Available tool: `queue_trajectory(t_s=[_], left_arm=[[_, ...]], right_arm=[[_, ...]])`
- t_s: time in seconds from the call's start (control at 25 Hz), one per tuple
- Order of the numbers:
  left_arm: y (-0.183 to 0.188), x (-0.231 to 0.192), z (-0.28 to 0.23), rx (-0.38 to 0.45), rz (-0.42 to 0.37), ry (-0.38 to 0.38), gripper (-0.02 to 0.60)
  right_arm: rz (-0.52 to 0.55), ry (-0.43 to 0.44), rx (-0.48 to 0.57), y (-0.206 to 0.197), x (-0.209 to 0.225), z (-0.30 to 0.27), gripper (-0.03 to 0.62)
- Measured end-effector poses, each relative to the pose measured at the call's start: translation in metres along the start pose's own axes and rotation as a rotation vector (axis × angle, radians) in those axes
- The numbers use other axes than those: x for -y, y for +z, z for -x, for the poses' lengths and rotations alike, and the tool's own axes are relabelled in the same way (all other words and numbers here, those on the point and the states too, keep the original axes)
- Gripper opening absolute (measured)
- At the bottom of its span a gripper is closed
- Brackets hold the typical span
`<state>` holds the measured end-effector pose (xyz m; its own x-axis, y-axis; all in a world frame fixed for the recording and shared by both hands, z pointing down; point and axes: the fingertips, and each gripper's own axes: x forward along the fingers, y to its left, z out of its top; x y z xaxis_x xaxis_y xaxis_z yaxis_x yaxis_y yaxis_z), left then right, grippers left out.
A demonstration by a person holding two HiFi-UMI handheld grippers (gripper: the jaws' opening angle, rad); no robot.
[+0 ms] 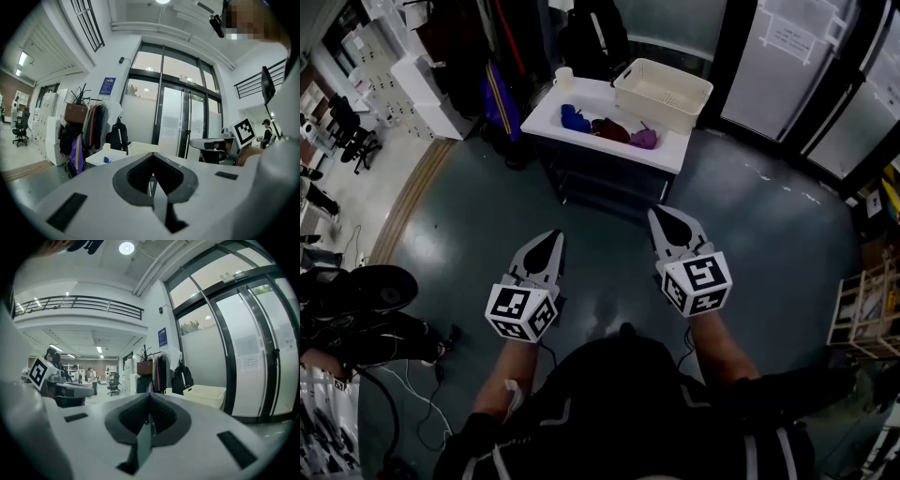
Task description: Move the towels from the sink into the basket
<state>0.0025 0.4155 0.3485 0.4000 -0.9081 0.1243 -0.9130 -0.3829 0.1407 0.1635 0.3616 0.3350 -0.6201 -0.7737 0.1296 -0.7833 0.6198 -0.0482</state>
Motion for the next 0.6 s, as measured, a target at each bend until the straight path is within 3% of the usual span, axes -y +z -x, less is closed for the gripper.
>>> queue_trajectory(t_s=[0.44, 0.6], left_arm=[[-0.001, -0.008, -0.060, -0.041, -0.004, 0.028, 0.005], [-0.006, -0.011, -0.078, -0.049, -0.012, -0.018, 0.005]], right_arm=[[-0.015, 0.047, -0.019, -0.005, 0.050, -0.040, 0.002], [-0.017, 0.033, -0.024, -0.009, 0.058, -0.055, 0.002]])
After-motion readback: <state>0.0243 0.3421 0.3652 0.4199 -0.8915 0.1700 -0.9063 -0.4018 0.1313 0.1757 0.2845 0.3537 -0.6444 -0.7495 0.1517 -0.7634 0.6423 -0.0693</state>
